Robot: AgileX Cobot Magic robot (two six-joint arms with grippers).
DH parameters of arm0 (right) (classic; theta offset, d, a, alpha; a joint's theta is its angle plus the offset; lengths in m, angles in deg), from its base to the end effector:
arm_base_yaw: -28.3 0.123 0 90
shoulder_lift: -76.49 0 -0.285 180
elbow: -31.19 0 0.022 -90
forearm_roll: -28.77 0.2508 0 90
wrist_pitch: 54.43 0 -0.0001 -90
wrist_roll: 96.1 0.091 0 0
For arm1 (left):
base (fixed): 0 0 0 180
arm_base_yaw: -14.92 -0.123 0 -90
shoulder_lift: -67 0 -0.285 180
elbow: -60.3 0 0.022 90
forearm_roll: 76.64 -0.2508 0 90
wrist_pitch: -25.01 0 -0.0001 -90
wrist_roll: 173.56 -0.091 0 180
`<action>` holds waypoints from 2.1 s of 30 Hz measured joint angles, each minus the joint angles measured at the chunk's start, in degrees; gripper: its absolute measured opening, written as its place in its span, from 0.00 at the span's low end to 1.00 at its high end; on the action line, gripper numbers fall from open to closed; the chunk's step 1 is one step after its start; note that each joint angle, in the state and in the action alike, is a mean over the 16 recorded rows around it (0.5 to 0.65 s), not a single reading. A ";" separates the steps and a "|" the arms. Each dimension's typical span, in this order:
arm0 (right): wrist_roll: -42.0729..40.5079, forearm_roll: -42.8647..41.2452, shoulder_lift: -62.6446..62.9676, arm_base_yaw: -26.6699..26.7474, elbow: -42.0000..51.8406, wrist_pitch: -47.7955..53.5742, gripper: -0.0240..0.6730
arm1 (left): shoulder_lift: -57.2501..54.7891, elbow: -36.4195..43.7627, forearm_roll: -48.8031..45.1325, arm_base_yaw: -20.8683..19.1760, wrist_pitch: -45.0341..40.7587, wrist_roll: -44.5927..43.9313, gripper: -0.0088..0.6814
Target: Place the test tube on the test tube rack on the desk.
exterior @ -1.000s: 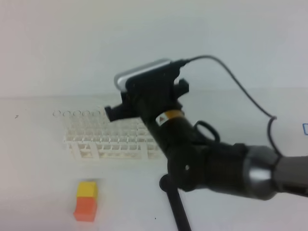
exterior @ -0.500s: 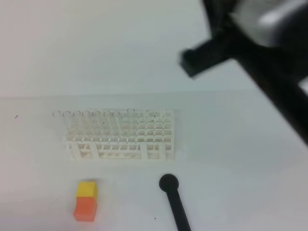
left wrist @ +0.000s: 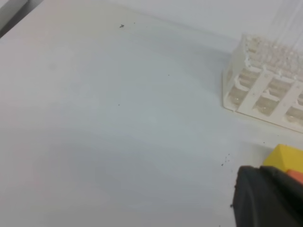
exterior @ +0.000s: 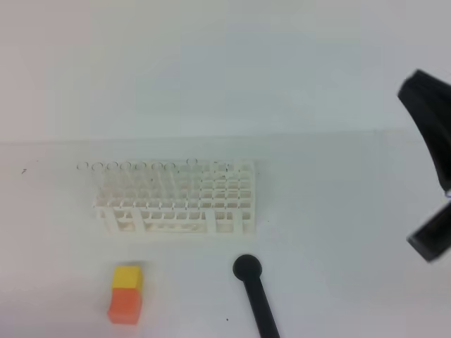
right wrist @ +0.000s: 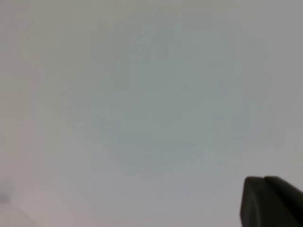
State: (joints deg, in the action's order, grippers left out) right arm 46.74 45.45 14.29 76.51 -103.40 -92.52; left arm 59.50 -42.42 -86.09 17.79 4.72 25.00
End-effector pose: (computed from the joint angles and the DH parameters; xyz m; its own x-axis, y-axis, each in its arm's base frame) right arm 0.1435 0.1364 0.3497 0.4534 -0.0909 -0.8867 -0.4799 0.8134 -0.3288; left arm 0.0532 0.0025 0.1816 -0.2509 -0.1556 -0.9554 -0.0479 0.9878 -0.1483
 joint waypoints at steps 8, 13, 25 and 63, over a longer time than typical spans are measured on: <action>0.10 -0.61 15.03 -9.96 12.32 13.79 0.03 | 0.00 0.00 0.00 0.00 0.00 0.00 0.01; 0.18 -0.78 27.05 -20.70 17.75 24.23 0.03 | 0.00 0.00 -0.01 0.00 0.00 0.00 0.01; -1.05 -0.25 45.77 -36.63 21.93 32.59 0.03 | 0.00 0.00 -0.09 0.00 0.02 0.00 0.01; 35.84 -13.57 55.13 -43.40 33.24 57.93 0.03 | 0.00 0.00 -0.12 0.00 0.11 0.00 0.01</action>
State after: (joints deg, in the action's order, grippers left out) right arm 82.57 31.88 69.42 33.11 -70.16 -34.59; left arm 59.50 -42.42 -86.21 17.79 4.82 25.00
